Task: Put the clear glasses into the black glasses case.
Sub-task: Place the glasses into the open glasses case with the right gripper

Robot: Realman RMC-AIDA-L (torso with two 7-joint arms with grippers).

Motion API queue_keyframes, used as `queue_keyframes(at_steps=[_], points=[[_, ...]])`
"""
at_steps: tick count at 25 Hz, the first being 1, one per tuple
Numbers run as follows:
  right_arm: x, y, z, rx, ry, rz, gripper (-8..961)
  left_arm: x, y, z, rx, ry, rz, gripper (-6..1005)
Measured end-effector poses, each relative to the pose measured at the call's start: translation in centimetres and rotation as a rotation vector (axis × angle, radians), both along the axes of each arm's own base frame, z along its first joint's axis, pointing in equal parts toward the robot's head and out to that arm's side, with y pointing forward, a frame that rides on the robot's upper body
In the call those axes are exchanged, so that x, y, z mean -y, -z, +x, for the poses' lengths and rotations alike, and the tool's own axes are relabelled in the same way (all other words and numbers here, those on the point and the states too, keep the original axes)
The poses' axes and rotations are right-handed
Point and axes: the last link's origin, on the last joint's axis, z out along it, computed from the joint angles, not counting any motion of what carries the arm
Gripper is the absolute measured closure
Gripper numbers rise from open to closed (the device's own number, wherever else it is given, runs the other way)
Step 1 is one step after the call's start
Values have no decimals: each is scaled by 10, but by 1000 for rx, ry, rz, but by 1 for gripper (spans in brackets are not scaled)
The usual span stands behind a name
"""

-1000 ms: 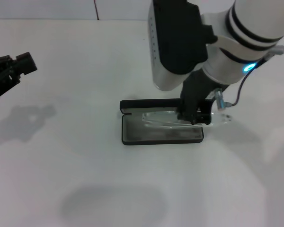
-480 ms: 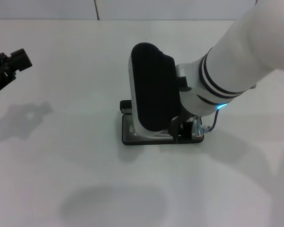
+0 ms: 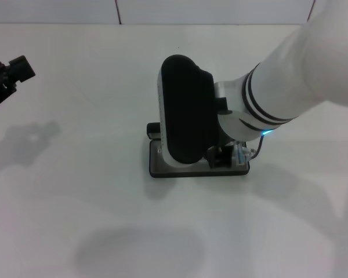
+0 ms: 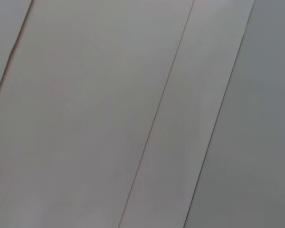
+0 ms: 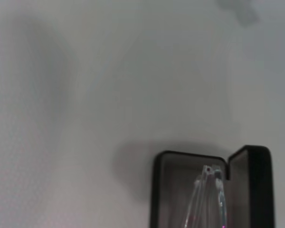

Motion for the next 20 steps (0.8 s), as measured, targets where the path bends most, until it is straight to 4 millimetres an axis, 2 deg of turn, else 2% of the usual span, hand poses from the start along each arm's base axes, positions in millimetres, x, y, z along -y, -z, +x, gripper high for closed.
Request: queue_keyframes(at_steps=[5, 20], points=[[-3, 5, 3, 24, -50, 63, 894, -1, 0, 1, -1, 3, 0, 890], [-2, 11, 3, 13, -78, 59, 891, -2, 1, 0, -5, 1, 4, 889]])
